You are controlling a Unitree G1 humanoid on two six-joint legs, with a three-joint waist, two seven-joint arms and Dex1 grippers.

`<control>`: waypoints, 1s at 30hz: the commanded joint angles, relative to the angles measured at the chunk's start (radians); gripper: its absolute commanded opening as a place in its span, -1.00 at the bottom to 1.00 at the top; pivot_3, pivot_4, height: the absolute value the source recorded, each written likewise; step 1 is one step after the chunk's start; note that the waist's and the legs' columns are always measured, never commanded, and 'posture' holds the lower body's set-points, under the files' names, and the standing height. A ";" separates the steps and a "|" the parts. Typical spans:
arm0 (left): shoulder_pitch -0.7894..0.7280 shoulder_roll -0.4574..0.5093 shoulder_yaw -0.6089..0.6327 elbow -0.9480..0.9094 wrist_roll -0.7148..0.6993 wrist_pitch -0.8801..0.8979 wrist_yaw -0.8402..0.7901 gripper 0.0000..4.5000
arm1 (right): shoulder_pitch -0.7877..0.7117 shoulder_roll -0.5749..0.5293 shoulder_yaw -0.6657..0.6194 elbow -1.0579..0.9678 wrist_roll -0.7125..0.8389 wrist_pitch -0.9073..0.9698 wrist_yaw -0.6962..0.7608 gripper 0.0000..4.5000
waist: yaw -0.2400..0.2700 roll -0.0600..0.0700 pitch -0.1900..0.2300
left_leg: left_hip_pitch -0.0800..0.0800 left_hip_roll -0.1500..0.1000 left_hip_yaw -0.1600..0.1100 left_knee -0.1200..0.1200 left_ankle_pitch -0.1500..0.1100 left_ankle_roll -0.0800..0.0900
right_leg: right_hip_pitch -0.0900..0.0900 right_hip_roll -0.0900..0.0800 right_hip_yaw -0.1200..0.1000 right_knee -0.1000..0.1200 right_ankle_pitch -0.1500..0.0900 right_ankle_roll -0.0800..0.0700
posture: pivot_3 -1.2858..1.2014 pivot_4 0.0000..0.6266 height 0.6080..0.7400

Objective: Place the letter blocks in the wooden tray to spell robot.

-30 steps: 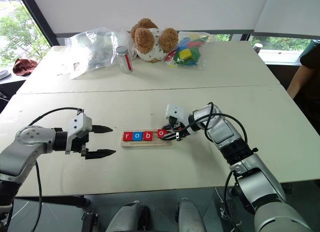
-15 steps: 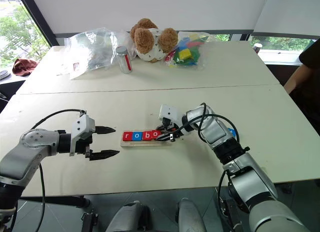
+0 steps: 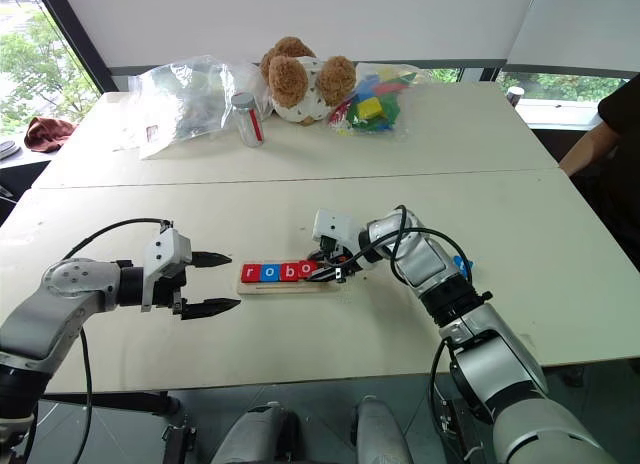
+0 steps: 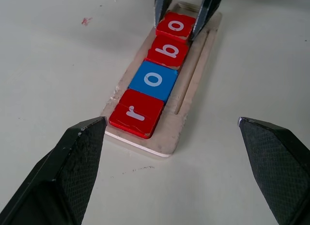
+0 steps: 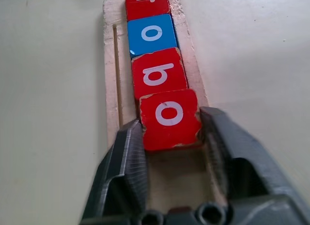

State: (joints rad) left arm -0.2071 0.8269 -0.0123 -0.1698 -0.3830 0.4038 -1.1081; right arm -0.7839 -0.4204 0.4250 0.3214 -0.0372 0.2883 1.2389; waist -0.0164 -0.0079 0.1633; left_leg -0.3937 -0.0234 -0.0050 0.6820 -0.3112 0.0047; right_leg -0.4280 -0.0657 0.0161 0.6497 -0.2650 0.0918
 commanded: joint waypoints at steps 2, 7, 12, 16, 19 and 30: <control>-0.023 -0.002 0.017 -0.004 0.000 -0.020 0.000 1.00 | -0.049 0.009 -0.034 -0.024 0.016 -0.002 -0.017 0.99 | 0.000 0.000 0.000 | 0.000 0.000 0.000 0.000 0.000 0.000 | 0.000 0.000 0.000 0.000 0.000 0.000 | 0.03 -0.52 1.00; -0.041 -0.004 0.014 0.018 0.004 -0.024 -0.006 1.00 | -0.081 0.010 -0.078 -0.078 0.055 0.060 -0.034 0.99 | 0.001 0.000 0.000 | 0.000 0.000 0.000 0.000 0.000 0.000 | 0.000 0.000 0.000 0.000 0.000 0.000 | 0.03 -0.52 1.00; -0.048 -0.003 0.012 0.024 0.004 -0.026 -0.008 1.00 | -0.050 -0.029 -0.103 -0.175 0.063 0.046 -0.045 0.99 | 0.002 0.000 0.000 | 0.000 0.000 0.000 0.000 0.000 0.000 | 0.000 0.000 0.000 0.000 0.000 0.000 | 0.03 -0.52 1.00; -0.050 -0.003 0.009 0.025 0.005 -0.026 -0.009 1.00 | 0.033 -0.049 -0.090 -0.287 0.059 0.011 -0.066 0.99 | 0.001 0.000 0.000 | 0.000 0.000 0.000 -0.001 0.000 0.000 | 0.000 0.000 0.000 0.000 0.000 0.000 | 0.03 -0.52 1.00; -0.045 0.001 0.011 0.016 0.003 -0.023 -0.010 1.00 | 0.097 -0.066 -0.102 -0.332 0.034 0.026 -0.119 0.99 | 0.002 0.000 0.000 | 0.000 0.000 0.000 -0.001 0.000 0.000 | 0.000 0.000 0.000 0.000 0.000 0.000 | 0.03 -0.52 1.00; -0.081 -0.026 -0.033 -0.185 -0.081 0.079 -0.012 1.00 | 0.293 0.226 -0.603 -0.842 -0.158 0.777 -0.957 0.99 | 0.004 0.001 -0.001 | -0.002 0.000 -0.001 -0.002 0.001 -0.002 | -0.002 -0.001 0.001 0.001 0.000 0.000 | 0.03 -0.52 1.00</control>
State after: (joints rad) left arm -0.2683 0.8064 -0.0328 -0.3223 -0.4461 0.4764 -1.1192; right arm -0.5009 -0.2194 -0.1169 -0.3986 -0.1310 0.9636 0.4165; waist -0.0119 -0.0068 0.1626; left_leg -0.3954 -0.0232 -0.0063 0.6803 -0.3097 0.0017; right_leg -0.4307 -0.0660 0.0167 0.6518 -0.2651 0.0917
